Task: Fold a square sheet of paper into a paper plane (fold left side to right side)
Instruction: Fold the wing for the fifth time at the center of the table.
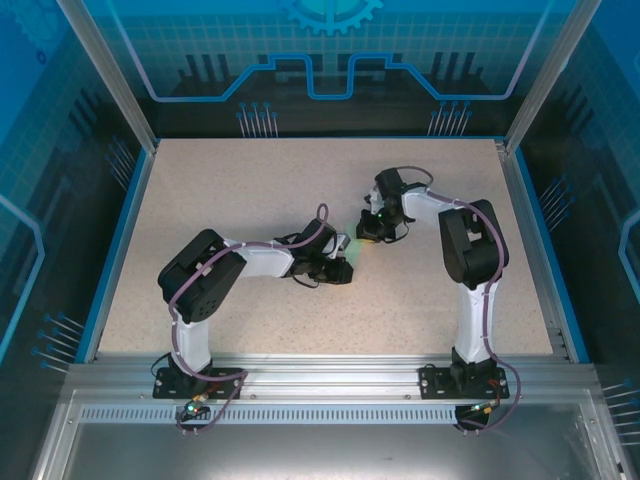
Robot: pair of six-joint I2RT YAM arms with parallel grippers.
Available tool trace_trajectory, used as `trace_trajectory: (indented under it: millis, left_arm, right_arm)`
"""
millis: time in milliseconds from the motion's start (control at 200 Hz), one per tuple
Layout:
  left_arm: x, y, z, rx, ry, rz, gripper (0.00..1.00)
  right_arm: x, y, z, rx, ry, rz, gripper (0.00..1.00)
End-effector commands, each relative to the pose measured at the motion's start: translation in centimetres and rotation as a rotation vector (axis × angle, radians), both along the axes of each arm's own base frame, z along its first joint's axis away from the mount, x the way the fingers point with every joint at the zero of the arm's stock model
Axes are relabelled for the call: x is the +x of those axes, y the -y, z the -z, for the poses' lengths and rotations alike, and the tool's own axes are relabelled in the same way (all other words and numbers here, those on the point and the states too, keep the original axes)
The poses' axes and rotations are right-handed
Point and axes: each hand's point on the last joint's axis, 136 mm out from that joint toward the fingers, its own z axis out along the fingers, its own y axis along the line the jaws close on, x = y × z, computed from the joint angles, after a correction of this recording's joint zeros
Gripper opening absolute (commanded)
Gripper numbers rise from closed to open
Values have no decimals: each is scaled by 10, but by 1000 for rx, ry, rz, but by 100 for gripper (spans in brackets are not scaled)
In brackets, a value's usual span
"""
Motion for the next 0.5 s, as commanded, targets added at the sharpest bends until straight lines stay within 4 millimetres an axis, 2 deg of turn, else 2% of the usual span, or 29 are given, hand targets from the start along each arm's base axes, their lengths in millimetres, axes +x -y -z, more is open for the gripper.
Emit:
trace_trajectory:
  millis: [0,495]
  left_arm:
    - [-65,-71,89,340,-253,-3,20]
    - [-66,-71,90,338,-254,-4,21]
  right_arm:
    - [24,30,13,-88,43,52,7]
    - [48,43,10,-73,46,96,8]
